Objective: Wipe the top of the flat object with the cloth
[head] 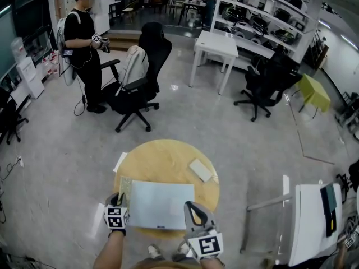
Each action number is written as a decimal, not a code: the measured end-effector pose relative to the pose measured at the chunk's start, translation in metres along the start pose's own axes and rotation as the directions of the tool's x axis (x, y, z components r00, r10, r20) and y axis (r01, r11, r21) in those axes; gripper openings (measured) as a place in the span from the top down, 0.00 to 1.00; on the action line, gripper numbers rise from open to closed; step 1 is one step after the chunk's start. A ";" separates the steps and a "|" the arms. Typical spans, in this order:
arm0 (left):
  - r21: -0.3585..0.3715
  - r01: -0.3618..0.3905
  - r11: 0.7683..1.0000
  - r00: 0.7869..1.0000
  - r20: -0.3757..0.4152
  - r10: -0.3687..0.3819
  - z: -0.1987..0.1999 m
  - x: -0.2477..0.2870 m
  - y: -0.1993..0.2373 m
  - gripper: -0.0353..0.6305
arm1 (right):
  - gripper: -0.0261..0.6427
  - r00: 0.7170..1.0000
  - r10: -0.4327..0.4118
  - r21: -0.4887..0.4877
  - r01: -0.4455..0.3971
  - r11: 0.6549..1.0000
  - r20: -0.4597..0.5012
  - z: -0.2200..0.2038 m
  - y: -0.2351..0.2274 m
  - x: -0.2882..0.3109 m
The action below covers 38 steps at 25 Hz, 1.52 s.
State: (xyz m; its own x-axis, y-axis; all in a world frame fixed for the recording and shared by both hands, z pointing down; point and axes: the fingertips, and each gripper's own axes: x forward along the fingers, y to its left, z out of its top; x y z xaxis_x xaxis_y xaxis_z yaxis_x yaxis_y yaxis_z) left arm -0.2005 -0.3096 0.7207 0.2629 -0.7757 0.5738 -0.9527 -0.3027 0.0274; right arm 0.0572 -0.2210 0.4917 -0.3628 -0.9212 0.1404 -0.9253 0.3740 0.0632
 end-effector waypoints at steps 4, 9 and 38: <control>-0.011 -0.011 1.000 1.000 0.016 0.012 -0.007 -0.003 -0.008 0.86 | 0.96 1.000 0.007 -0.010 -0.007 1.000 0.012 -0.008 -0.005 -0.010; -0.008 0.006 1.000 0.998 0.068 -0.006 0.008 -0.020 -0.026 0.86 | 0.96 0.999 0.017 -0.013 -0.017 1.000 0.031 -0.004 -0.004 -0.019; 0.036 0.187 0.982 0.795 0.582 -0.173 0.153 -0.238 -0.145 0.86 | 0.96 0.991 0.006 -0.009 -0.005 1.000 0.131 0.035 -0.043 -0.091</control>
State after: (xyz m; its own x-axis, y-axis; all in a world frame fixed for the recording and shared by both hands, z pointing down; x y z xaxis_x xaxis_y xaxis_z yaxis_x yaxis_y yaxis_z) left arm -0.1014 -0.1660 0.4555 0.4624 -0.8863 -0.0251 -0.8806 -0.4623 0.1044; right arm 0.1261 -0.1572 0.4414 -0.3796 -0.9251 0.0097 -0.9225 0.3792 0.0717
